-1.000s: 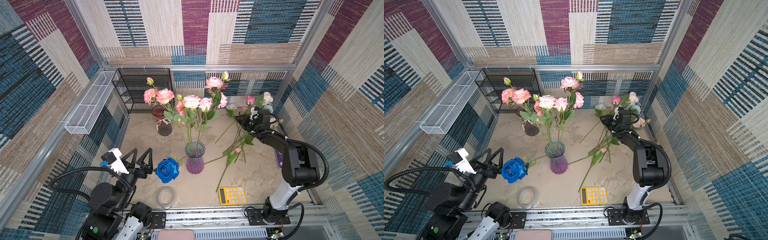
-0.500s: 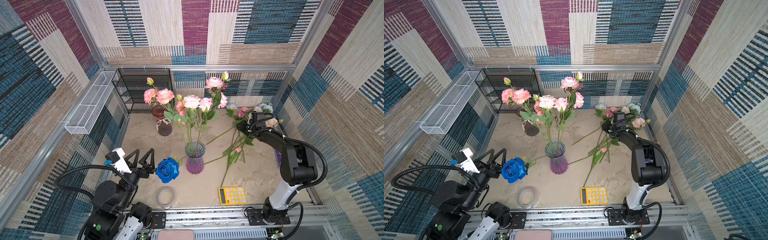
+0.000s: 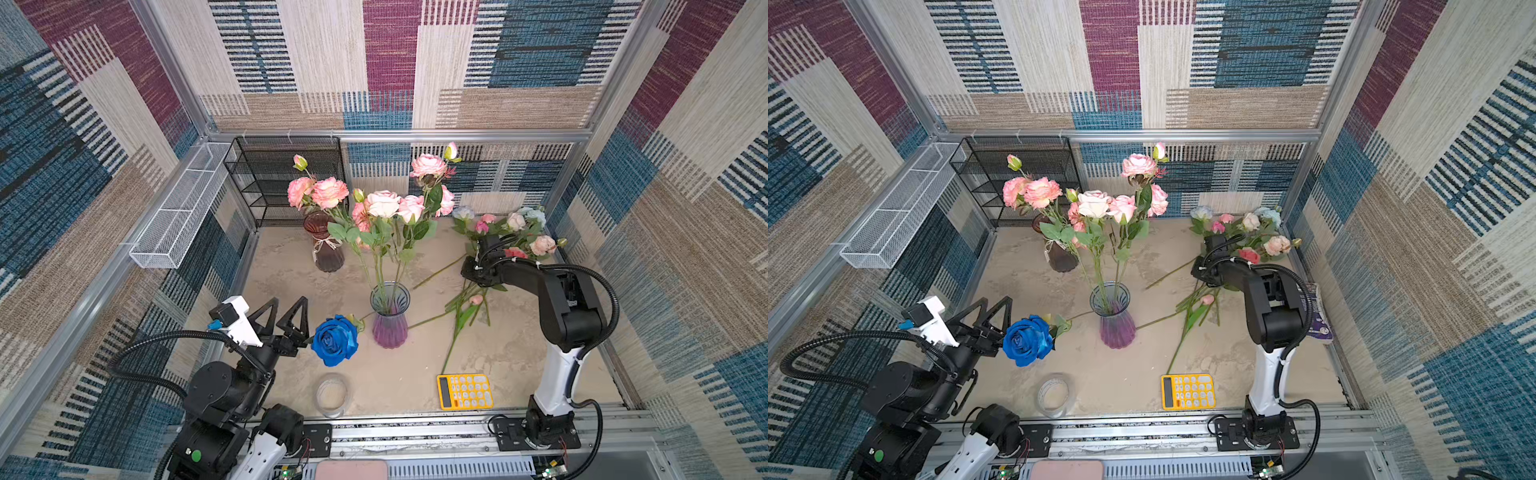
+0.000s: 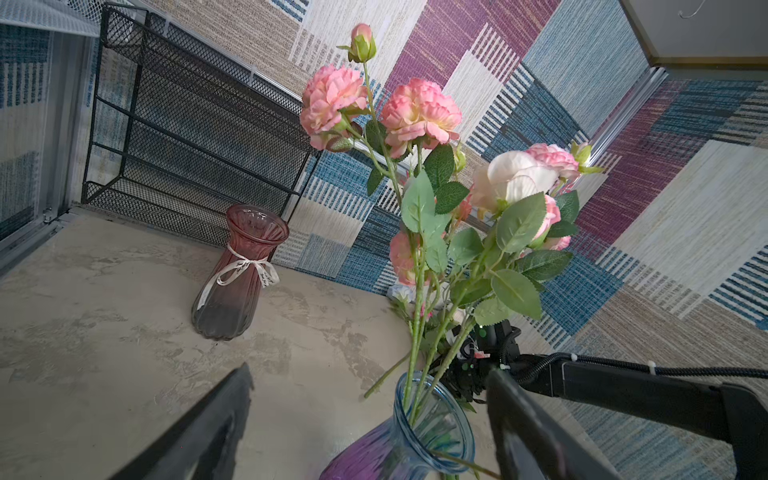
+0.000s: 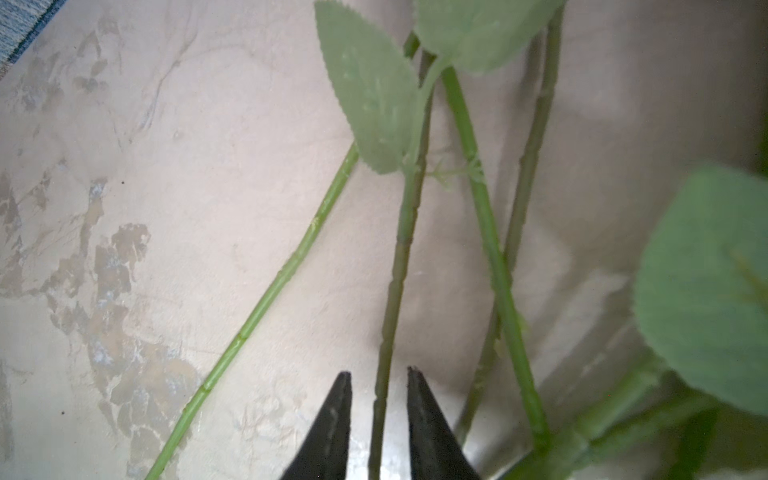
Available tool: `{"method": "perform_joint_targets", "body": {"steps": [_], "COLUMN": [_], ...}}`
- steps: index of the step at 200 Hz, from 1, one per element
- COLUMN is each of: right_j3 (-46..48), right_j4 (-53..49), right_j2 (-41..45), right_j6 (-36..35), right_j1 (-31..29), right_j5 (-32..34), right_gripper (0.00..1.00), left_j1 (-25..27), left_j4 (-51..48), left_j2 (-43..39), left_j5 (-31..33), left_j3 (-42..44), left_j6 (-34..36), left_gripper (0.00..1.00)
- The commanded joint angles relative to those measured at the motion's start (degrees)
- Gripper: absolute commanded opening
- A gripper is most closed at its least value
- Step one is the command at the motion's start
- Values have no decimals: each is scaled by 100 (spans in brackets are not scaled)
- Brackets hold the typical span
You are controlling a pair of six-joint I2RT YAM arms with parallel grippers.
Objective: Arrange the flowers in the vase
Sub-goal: 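Lift the pink rose upright out of the pile with the right gripper, then carry the pink rose over the vase and lower its stem in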
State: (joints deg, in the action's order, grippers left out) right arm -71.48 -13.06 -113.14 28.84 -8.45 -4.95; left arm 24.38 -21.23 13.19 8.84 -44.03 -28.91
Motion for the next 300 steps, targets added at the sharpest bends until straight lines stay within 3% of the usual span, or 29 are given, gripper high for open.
{"method": "perform_joint_targets", "body": {"steps": [1,24,54,135,189,216,232,277,300], "right_j3": [-20,179,648,1507,1552,1058,734,-107,-147], "right_j4": [344,755,1307,1799,1912,2103,2383,3383,4200], "right_j2": [9,341,1315,4535,6477,6519,6318,5271,4695], "right_j6": [-61,-11,84,-214,-449,-290,-296,-1224,-2141], "right_j1": [1,-8,-34,-277,-445,-520,-925,-3053,-3999], "right_j5": [-45,-182,-193,319,-408,-1296,-1553,-771,0], "right_gripper": [17,6,0,0,0,0,0,0,0], "left_j1": [-11,-10,-12,-14,-7,-8,-6,-10,-15], "left_j4": [86,117,102,128,-8,-87,-118,-179,-294], "left_j2": [7,9,49,226,284,333,332,329,311], "left_j5": [66,46,9,-14,47,64,118,154,197], "left_j3": [-27,-24,-95,-294,-464,-590,-639,-699,-720], "left_j6": [-83,-106,-98,-55,-27,15,25,-1,8], "left_gripper": [89,89,89,89,89,89,89,89,89]}}
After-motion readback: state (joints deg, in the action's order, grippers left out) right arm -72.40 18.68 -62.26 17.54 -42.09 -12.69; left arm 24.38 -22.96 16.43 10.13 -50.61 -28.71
